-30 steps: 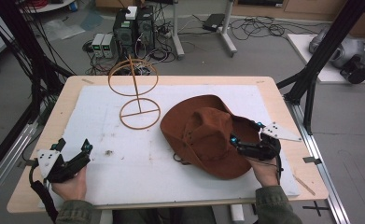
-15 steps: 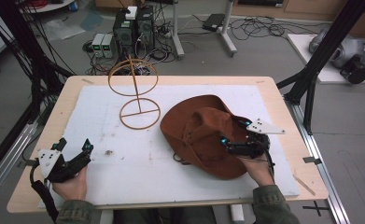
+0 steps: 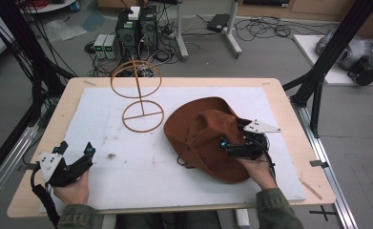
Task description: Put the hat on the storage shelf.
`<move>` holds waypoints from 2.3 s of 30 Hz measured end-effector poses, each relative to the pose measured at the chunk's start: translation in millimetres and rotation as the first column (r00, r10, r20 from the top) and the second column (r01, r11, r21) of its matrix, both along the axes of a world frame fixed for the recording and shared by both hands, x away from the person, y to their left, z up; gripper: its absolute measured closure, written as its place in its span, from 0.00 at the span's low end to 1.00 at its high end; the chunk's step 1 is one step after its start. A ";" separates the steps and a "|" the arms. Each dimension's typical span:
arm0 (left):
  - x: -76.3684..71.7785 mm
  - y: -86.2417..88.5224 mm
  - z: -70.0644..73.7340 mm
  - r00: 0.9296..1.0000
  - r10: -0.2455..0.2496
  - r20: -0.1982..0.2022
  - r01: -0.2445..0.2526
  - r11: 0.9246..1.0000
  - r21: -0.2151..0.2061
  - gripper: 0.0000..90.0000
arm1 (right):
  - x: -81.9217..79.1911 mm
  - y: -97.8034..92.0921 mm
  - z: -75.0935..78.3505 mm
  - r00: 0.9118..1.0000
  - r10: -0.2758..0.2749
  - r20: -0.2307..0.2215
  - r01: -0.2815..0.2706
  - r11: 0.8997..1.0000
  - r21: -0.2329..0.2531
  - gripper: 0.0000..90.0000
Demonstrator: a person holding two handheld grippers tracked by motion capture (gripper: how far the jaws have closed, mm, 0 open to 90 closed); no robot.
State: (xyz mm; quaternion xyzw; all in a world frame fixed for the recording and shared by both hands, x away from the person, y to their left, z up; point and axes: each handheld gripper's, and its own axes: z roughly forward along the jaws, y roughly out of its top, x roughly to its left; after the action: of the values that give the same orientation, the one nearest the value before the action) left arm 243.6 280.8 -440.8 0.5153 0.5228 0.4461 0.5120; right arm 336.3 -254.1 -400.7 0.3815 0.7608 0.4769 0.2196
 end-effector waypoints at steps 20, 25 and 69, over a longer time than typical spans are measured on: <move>0.1 0.8 -0.2 1.000 0.000 -0.002 0.000 1.000 -0.002 0.20 | 4.3 12.4 -7.3 0.995 0.071 -0.070 -0.075 0.996 -0.054 0.47; -0.3 2.2 0.0 1.000 0.002 -0.005 -0.002 1.000 -0.002 0.20 | 2.3 15.6 -6.8 0.993 0.052 -0.105 -0.063 0.992 -0.106 0.96; 0.8 3.0 -0.3 1.000 -0.007 -0.001 0.007 0.999 -0.031 0.21 | -18.7 1.1 11.0 0.996 -0.007 0.087 0.003 0.999 0.054 0.97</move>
State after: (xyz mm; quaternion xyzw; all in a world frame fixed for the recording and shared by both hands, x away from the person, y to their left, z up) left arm 244.5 283.8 -441.1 0.5091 0.5284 0.4358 0.5212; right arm 317.5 -253.1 -389.7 0.3680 0.7366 0.5127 0.2434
